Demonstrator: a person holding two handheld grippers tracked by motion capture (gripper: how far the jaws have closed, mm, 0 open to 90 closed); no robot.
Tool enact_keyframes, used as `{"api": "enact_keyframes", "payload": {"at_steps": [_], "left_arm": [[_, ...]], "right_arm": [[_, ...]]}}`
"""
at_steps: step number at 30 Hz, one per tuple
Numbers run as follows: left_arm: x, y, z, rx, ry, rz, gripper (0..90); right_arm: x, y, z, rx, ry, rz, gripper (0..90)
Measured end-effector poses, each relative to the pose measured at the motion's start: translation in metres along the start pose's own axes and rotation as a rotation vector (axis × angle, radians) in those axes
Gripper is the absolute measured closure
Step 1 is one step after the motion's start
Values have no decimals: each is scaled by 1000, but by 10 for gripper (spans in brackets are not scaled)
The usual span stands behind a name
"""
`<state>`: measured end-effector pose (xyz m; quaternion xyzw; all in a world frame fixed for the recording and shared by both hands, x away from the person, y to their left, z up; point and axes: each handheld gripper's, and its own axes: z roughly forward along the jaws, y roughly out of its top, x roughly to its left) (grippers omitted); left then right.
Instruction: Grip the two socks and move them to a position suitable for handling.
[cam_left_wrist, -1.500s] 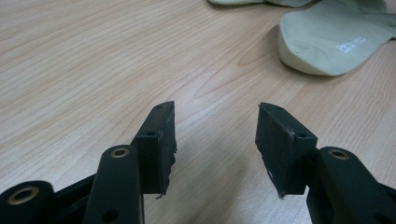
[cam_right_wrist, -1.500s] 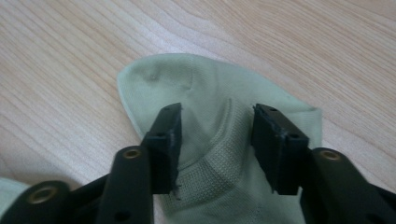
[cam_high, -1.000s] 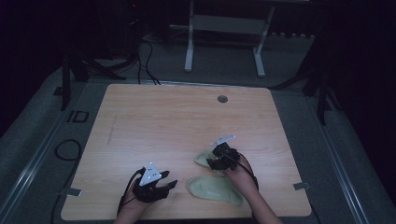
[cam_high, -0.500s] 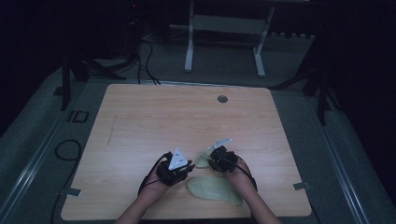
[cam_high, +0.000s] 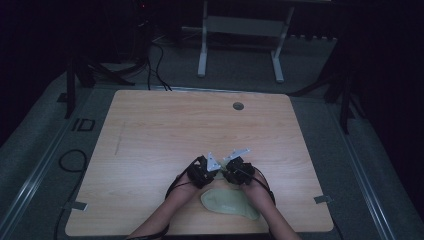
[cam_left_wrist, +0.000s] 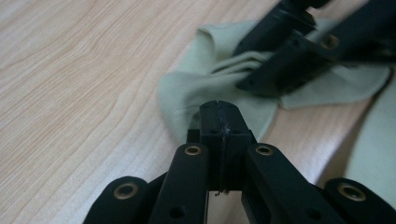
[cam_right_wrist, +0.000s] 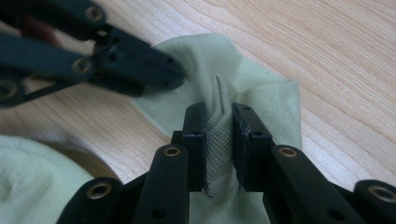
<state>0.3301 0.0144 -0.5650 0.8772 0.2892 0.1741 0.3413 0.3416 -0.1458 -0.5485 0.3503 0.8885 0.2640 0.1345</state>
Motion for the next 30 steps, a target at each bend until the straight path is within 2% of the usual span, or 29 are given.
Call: {"api": "enact_keyframes", "payload": {"at_steps": [3, 5, 10, 16, 21, 23, 25, 26, 27, 28, 30], "left_arm": [[0, -2, 0, -9, 7, 1, 893], [0, -3, -2, -10, 11, 7, 894], [6, -8, -5, -13, -10, -18, 894], [8, -8, -6, -5, -20, 0, 893], [8, -7, -6, 0, -25, 16, 893], [8, -7, -6, 2, -25, 17, 893], [8, -7, -5, 4, -20, 25, 892], [8, -7, -5, 4, -20, 25, 891], [9, -6, -5, 3, -13, 21, 888], [9, -6, -5, 1, -13, 18, 888], [10, -6, -5, 1, -17, 16, 888]], "right_arm": [[-3, 0, -1, 8, 14, -8, 762], [-7, -1, -4, 11, 27, 11, 777], [-20, -3, -23, -22, 8, 36, 802], [-42, -6, -46, -57, -16, 88, 801], [-60, -15, -50, -47, -31, 122, 797], [-67, -20, -50, -37, -39, 140, 775], [-73, -23, -49, -31, -54, 158, 661], [-73, -23, -49, -31, -54, 158, 661], [-77, -27, -52, -41, -74, 179, 634], [-78, -27, -53, -46, -75, 180, 652], [-77, -28, -54, -53, -78, 174, 743]]}}
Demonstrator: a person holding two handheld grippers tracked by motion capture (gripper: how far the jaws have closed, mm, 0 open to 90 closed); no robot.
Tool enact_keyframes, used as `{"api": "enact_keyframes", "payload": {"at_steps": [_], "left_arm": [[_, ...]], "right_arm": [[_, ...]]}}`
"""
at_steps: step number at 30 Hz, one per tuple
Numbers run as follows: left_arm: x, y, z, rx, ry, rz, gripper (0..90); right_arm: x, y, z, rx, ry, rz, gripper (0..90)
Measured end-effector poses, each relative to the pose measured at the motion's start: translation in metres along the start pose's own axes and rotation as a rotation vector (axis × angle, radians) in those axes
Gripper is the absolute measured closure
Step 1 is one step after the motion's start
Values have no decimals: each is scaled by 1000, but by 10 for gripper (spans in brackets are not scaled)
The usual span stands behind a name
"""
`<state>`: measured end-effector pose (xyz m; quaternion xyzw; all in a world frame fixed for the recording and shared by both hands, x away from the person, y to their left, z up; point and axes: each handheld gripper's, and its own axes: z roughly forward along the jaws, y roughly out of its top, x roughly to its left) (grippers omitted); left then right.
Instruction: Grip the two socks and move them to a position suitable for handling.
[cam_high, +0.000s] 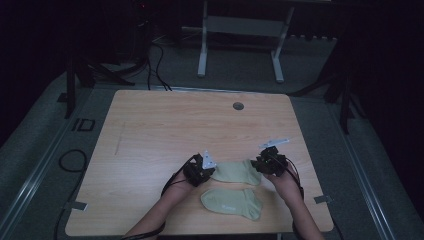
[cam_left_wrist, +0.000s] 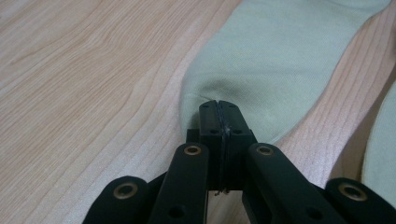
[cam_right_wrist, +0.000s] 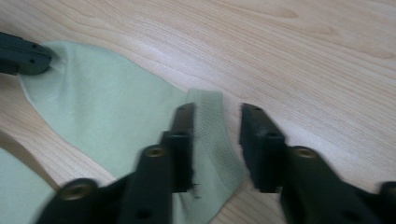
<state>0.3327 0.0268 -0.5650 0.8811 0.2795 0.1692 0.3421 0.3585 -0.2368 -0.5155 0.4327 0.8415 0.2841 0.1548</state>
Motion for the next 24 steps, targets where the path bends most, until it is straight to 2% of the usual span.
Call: {"api": "enact_keyframes", "payload": {"at_steps": [3, 5, 8, 12, 14, 16, 18, 21, 23, 24], "left_arm": [[0, 1, 0, 2, -1, 3, 888], [1, 1, 1, 4, 3, 9, 888], [1, 1, 1, 1, 2, 13, 888], [2, 2, 2, 1, -1, 0, 888], [2, 2, 2, 1, 1, -1, 888], [2, 1, 1, 1, 2, -2, 888], [3, 1, 1, -3, -5, -20, 888], [3, 2, 2, -3, -20, -37, 868], [1, 4, 0, -1, -33, -29, 797], [1, 5, -2, -4, -34, -29, 743]], "right_arm": [[5, -2, 4, 26, 3, -35, 852], [7, -4, 9, 41, 8, -48, 881], [7, -6, 18, 49, 6, -35, 885], [3, -6, 28, 73, -11, -22, 885], [-1, -7, 30, 71, -10, -3, 884], [-4, -7, 30, 72, -19, -6, 884], [-9, -7, 29, 67, -23, 20, 866], [-7, -7, 28, 65, -27, 8, 797], [-4, -6, 24, 50, -30, 0, 748], [-4, -5, 22, 41, -13, 6, 706]]}}
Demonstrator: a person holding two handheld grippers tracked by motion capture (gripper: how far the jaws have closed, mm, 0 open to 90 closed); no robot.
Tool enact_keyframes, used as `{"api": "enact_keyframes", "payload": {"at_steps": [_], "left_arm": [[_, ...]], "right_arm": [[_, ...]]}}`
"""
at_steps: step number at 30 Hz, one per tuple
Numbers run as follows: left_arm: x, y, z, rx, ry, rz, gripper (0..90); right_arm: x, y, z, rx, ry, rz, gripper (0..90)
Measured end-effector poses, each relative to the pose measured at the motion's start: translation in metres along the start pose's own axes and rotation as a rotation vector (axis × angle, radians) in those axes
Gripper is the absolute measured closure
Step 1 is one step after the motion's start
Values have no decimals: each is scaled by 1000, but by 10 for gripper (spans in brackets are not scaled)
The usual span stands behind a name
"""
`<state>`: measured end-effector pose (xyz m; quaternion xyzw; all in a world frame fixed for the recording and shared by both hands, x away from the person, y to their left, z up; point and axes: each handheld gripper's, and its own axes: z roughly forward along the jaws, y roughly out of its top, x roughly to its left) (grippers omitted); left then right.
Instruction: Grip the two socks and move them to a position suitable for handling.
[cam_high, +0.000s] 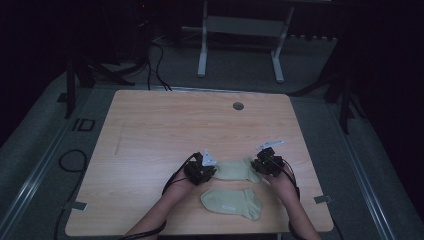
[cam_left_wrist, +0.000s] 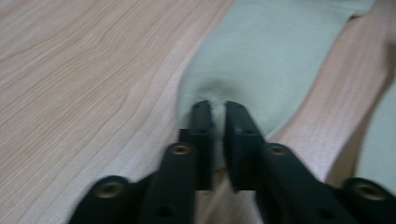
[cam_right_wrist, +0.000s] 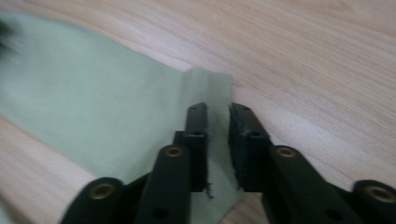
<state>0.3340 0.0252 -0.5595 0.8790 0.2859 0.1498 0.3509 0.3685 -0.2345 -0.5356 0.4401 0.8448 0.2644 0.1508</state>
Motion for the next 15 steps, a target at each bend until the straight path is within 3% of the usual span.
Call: {"api": "enact_keyframes", "payload": {"at_steps": [2, 4, 7, 10, 12, 15], "left_arm": [[-3, 1, -6, -21, -5, -2, 608], [-8, 3, -15, -34, 11, 16, 536], [-14, 3, -29, -35, -13, 22, 508], [-17, -2, -42, -36, -42, 0, 497], [-20, -6, -47, -27, -61, -20, 497], [-26, -15, -52, -18, -82, -7, 499]], "right_arm": [[1, 0, -6, -18, 32, 2, 611], [5, -1, -12, -27, 42, -3, 583], [11, -4, -21, -34, 84, -2, 526], [15, -10, -29, -35, 134, 21, 511], [18, -16, -33, -38, 151, 8, 509], [25, -29, -40, -35, 165, -14, 511]]}}
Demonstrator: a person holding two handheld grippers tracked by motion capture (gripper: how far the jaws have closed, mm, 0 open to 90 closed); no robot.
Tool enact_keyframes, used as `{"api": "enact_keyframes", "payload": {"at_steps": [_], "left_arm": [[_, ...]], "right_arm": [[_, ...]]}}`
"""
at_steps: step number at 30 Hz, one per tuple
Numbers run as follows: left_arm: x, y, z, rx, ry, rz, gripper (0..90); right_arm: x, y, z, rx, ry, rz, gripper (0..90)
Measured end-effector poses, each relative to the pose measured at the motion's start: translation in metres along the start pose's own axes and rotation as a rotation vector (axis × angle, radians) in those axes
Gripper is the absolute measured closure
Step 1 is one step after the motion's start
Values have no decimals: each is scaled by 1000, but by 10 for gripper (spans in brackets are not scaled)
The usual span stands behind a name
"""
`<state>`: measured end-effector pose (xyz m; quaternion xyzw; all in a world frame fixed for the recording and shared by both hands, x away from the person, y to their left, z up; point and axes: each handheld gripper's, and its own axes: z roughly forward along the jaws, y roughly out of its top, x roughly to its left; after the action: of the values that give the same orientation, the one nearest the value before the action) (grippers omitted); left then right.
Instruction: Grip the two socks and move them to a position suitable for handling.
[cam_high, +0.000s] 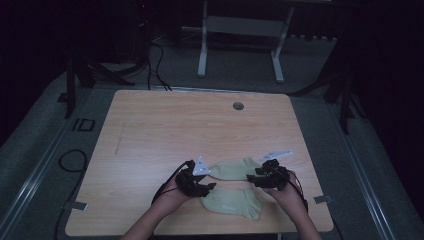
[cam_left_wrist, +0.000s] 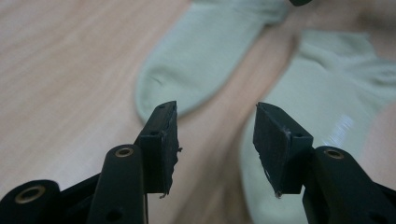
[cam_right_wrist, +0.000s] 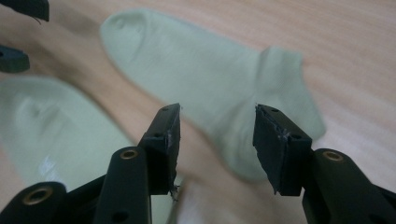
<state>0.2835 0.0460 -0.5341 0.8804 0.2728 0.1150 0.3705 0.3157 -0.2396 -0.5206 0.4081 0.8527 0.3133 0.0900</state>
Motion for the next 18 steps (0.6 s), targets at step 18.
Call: {"api": "enact_keyframes", "payload": {"at_steps": [18], "left_arm": [[-18, -22, 12, 107, 6, 21, 721]], "right_arm": [[30, -57, -8, 94, -20, -51, 710]]}}
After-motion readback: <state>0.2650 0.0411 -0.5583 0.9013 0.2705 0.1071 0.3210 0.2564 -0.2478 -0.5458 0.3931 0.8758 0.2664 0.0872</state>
